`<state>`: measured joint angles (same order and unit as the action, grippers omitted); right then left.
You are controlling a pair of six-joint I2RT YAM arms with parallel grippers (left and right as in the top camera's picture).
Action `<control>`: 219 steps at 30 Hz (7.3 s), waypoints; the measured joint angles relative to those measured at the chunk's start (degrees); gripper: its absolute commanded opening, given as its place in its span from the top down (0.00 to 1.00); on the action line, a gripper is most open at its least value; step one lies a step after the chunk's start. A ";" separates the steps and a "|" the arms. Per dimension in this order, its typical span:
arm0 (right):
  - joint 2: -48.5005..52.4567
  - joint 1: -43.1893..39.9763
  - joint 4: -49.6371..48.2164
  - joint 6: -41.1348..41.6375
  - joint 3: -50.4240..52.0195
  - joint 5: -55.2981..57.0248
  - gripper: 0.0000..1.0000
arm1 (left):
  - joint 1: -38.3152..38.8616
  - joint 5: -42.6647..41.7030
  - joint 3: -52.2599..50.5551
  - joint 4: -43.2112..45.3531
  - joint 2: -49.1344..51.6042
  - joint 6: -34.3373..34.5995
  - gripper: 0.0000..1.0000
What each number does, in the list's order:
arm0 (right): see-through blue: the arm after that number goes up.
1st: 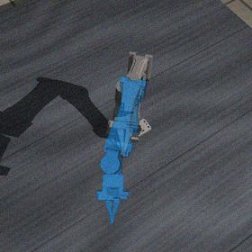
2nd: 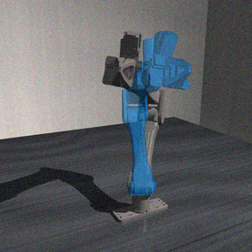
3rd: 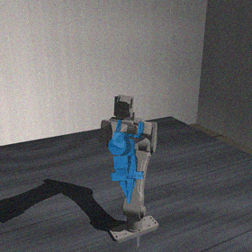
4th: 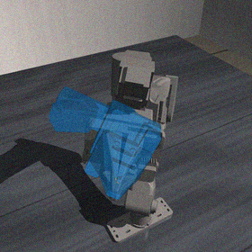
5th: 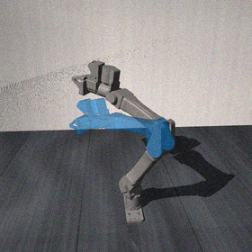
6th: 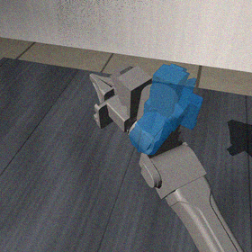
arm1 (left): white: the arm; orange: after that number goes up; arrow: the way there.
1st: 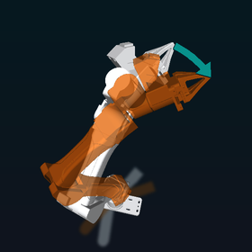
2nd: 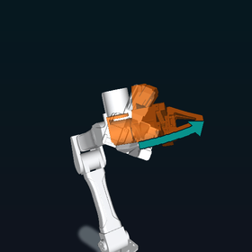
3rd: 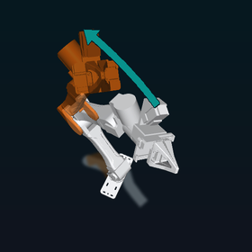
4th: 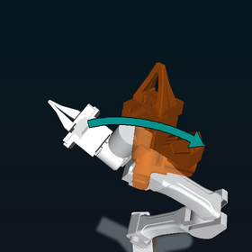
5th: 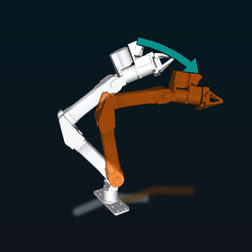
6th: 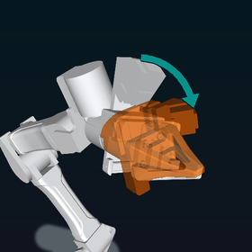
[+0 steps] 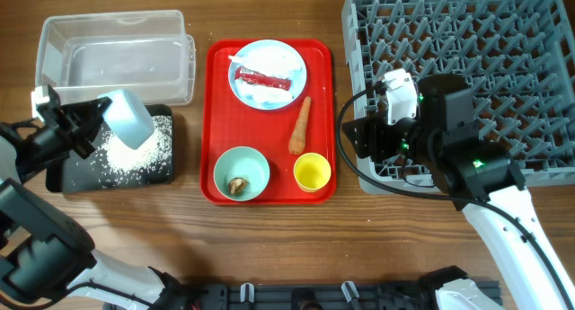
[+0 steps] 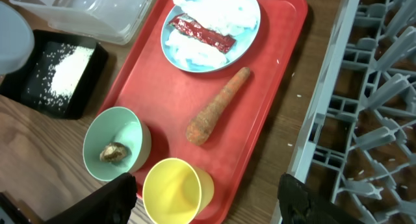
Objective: Sort waste into correct bins and load items into the dishwasher rack
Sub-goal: 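Carry the rice bowl to the black tray and tip rice out, then return the empty blue bowl to the red tray with left gripper, then grasp the green bowl and tip its food scrap onto black tray, then set the green bowl back on the red tray with left gripper, then pick the red wrapper and tissue off the plate into the clear bin, then reach left gripper to the carrot and grasp it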
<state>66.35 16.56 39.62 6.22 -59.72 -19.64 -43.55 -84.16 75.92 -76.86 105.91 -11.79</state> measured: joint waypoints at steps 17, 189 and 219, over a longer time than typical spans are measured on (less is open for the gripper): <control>0.09 0.00 -0.85 0.02 0.00 0.24 0.27 | 71.28 87.23 2.38 30.49 -11.85 22.25 0.96; 0.57 0.00 4.15 0.48 0.00 2.99 0.22 | 34.12 81.33 26.80 41.57 4.22 11.76 0.96; 0.57 -0.02 1.03 2.40 0.00 3.17 0.03 | 56.68 71.12 26.84 1.18 -6.10 17.44 0.20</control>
<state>66.92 16.53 40.64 8.62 -59.72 -16.47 13.13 -13.04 102.76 -75.68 99.81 5.65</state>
